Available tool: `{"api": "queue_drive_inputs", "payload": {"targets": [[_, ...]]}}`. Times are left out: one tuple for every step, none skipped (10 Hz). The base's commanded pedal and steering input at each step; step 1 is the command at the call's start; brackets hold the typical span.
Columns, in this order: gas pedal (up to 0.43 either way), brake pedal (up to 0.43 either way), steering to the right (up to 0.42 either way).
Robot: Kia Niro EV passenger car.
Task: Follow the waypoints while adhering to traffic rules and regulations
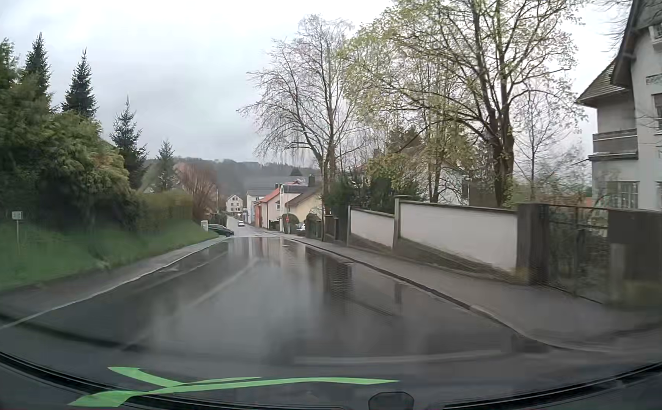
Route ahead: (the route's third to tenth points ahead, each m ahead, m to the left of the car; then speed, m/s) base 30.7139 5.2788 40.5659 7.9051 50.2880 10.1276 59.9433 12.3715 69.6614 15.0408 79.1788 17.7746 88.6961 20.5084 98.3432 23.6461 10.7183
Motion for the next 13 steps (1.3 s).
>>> {"api": "queue_drive_inputs", "payload": {"targets": [[0.000, 0.000, -0.090], [0.000, 0.000, -0.084], [0.000, 0.000, -0.074], [0.000, 0.000, -0.066], [0.000, 0.000, -0.058], [0.000, 0.000, -0.056], [0.000, 0.000, -0.057], [0.000, 0.000, -0.055], [0.000, 0.000, -0.050], [0.000, 0.000, -0.043], [0.000, 0.000, -0.032], [0.000, 0.000, -0.024], [0.000, 0.000, -0.020]]}}
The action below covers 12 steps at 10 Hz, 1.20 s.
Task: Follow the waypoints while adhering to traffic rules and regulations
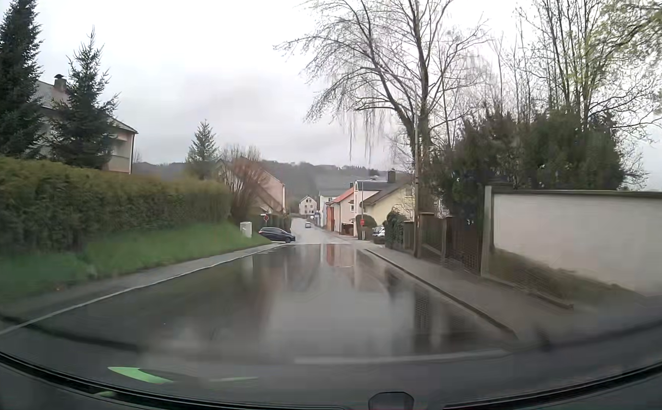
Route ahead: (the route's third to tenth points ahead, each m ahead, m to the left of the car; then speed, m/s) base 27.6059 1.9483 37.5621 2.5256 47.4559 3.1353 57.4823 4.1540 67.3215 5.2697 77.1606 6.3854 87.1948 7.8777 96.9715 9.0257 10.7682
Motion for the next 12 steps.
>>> {"api": "queue_drive_inputs", "payload": {"targets": [[0.000, 0.000, -0.015], [0.000, 0.000, -0.011], [0.008, 0.000, -0.008], [0.028, 0.000, -0.006], [0.028, 0.000, -0.006], [0.039, 0.000, -0.006], [0.047, 0.000, -0.006], [0.047, 0.000, -0.006], [0.047, 0.000, -0.008], [0.047, 0.000, -0.012], [0.059, 0.000, -0.014], [0.059, 0.000, -0.014]]}}
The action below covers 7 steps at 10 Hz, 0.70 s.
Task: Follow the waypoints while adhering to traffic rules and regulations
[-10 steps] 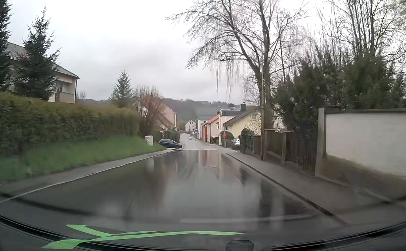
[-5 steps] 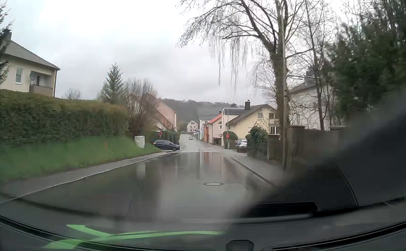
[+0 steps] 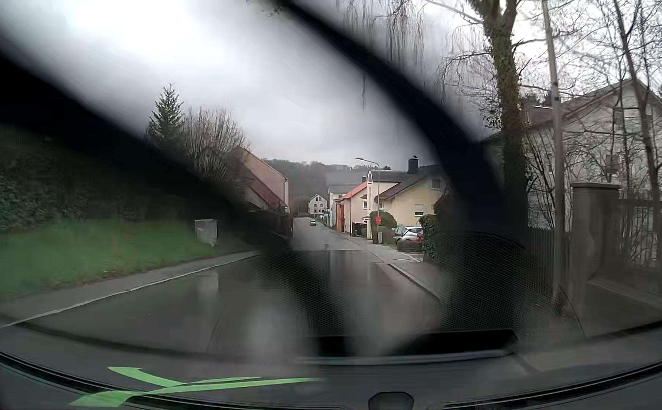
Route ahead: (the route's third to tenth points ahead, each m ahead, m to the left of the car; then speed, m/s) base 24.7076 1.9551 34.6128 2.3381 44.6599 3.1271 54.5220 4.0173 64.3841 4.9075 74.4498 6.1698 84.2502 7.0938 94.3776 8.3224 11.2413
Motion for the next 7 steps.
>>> {"api": "queue_drive_inputs", "payload": {"targets": [[0.059, 0.000, -0.012], [0.047, 0.000, -0.012], [0.039, 0.000, -0.012], [0.020, 0.000, -0.011], [0.020, 0.000, -0.006], [0.020, 0.000, -0.005], [0.020, 0.000, -0.005]]}}
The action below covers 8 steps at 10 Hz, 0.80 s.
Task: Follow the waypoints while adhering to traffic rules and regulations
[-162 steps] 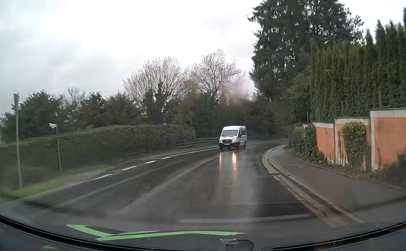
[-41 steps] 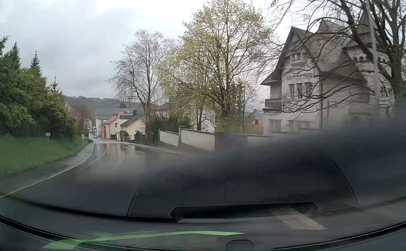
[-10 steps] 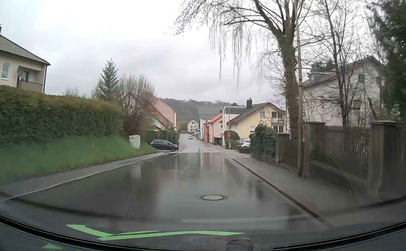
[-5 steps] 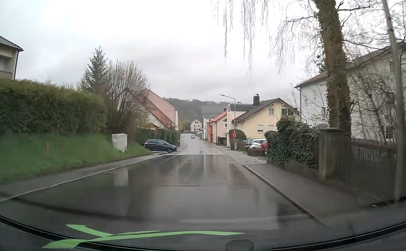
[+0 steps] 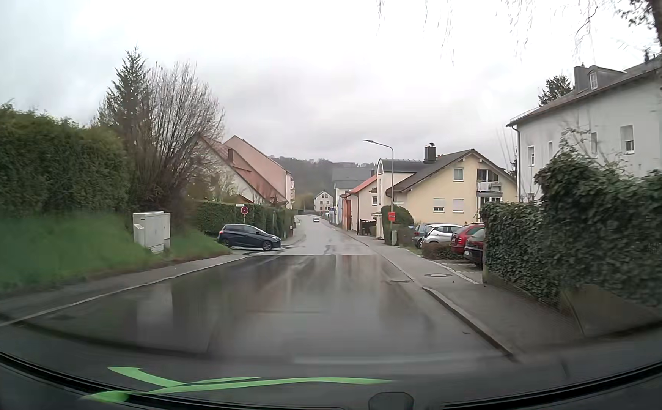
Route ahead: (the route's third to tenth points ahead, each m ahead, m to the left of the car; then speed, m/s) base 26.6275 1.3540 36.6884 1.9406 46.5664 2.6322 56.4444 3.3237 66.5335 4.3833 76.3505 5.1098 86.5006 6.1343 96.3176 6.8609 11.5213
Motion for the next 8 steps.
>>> {"api": "queue_drive_inputs", "payload": {"targets": [[0.020, 0.000, -0.006], [0.020, 0.000, -0.008], [0.000, 0.000, -0.008], [0.000, 0.000, -0.009], [0.000, 0.000, -0.009], [0.000, 0.000, -0.008], [0.000, 0.000, -0.009], [0.000, 0.000, -0.009]]}}
